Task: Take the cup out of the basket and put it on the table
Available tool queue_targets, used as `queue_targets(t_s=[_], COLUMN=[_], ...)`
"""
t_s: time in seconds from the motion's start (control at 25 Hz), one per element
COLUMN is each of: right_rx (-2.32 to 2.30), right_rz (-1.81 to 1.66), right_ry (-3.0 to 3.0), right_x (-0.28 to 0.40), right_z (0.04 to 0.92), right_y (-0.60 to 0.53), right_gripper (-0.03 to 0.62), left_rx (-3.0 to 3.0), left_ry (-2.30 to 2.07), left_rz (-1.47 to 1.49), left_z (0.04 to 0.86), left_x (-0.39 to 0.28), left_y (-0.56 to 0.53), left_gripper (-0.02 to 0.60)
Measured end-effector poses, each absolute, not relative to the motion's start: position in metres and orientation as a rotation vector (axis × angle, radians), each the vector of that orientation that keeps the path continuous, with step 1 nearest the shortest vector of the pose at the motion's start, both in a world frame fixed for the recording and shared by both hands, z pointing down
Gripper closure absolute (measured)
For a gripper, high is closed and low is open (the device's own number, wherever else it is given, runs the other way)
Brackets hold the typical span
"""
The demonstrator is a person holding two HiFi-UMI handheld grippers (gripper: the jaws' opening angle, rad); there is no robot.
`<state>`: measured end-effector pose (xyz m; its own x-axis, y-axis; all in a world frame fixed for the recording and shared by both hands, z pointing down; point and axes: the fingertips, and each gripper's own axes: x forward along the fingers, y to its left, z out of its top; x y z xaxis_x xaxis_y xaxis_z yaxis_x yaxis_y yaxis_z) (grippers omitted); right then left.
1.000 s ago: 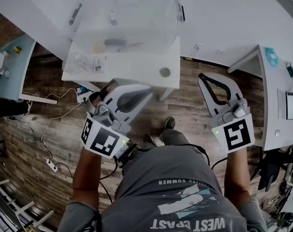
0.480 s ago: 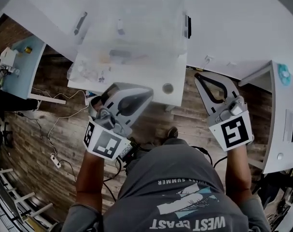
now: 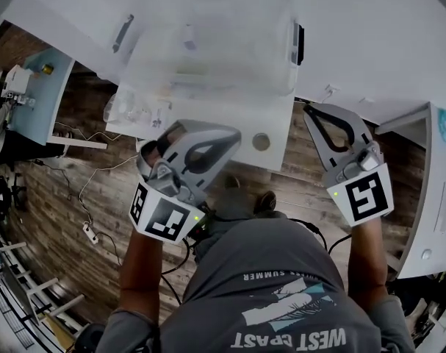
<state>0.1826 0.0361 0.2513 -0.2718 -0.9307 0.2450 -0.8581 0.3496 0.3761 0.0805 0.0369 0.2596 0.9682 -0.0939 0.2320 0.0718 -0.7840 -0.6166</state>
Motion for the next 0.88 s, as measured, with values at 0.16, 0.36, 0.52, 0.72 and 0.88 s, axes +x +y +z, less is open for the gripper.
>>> queue_targets(t_s=[0.16,0.36,0.52,0.72,0.88], right_rx=[1.561,1.608,1.62,1.579,1.538], right_rz=[-0.251,-0.22,-0.237,-0.207,-0.151], right_ry=[-2.179,-2.124,-2.089,-2.009,-1.966], right_x=[0.185,0.196,0.196,0.197,0.205], right_z=[0.253,0.247,0.243,0.253,0.265], right_y=[0.0,-0.044,-0.086,-0.126,-0.158], right_gripper=[0.583,0.583,0.583,0.583,0.583], left_rx=[-2.456,-2.46,-2.463,-2.488,-2.51], left_ry=[0.01,-0.06,-0.086,-0.158,-0.194], left_rz=[-0.318,-0.259,-0.209,-0.151,-0.119], left_z=[0.269,0.257,0.253,0.259,0.268], left_x=[0.084,0.101,0.108,0.114,0.123], left_y=[-0.004,-0.055,-0.098,-0.135,-0.153], left_gripper=[0.571,0.571,0.571,0.571,0.571])
